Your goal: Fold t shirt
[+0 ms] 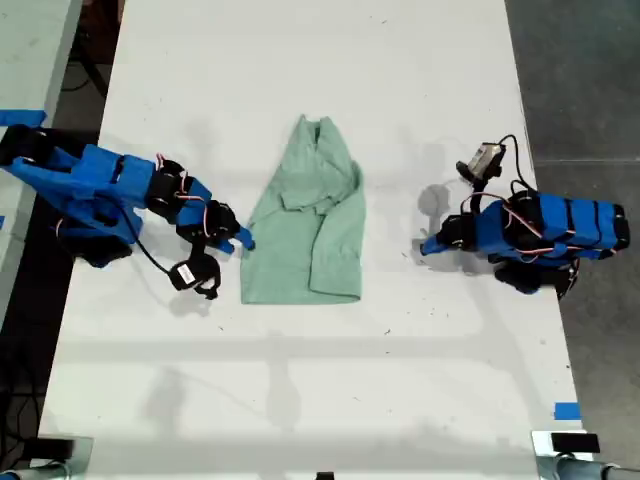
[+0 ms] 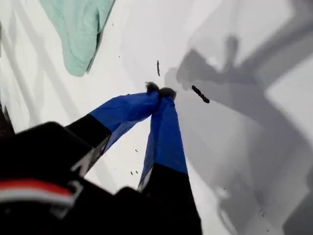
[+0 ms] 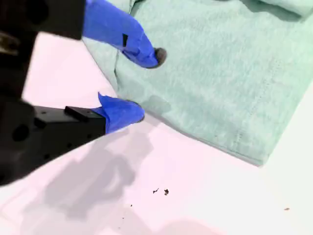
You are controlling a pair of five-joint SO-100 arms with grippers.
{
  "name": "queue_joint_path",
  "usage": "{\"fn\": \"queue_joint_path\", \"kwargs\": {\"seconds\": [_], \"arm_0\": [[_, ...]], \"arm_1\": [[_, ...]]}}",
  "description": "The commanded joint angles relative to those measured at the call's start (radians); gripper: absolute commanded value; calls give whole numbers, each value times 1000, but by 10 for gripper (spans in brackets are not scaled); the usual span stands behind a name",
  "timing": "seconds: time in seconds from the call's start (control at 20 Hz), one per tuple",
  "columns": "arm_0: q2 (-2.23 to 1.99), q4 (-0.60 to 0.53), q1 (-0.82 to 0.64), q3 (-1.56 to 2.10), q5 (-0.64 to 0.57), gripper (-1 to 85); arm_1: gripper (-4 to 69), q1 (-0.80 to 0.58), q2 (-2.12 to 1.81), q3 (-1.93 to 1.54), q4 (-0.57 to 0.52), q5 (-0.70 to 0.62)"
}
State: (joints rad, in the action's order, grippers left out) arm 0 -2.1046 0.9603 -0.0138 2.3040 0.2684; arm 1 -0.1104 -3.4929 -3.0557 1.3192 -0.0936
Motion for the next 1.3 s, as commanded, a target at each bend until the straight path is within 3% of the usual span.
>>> {"fn": "queue_joint_path", "kwargs": {"seconds": [0.0,0.55,0.65,0.7,0.85,1.0,1.1,1.25], "arm_0": [[78,-11,5,-100,3,165],[382,0,-74,-186,-18,149],[443,-3,-81,-224,-52,97],[466,-2,-87,-241,-69,17],[459,28,-94,-249,-64,0],[399,132,-94,-319,-84,0],[413,295,-92,-485,-103,0],[499,443,-80,-778,-149,0]], "arm_1": [[-2,-8,-14,-46,8,-18],[-2,-2,-14,-46,8,-17],[-2,-2,-14,-46,8,-17],[-2,-2,-14,-46,9,-17],[-2,0,-14,-46,9,-15],[-2,0,-14,-46,9,-15],[-2,0,-14,-46,9,-15],[-2,0,-14,-46,9,-14]]}}
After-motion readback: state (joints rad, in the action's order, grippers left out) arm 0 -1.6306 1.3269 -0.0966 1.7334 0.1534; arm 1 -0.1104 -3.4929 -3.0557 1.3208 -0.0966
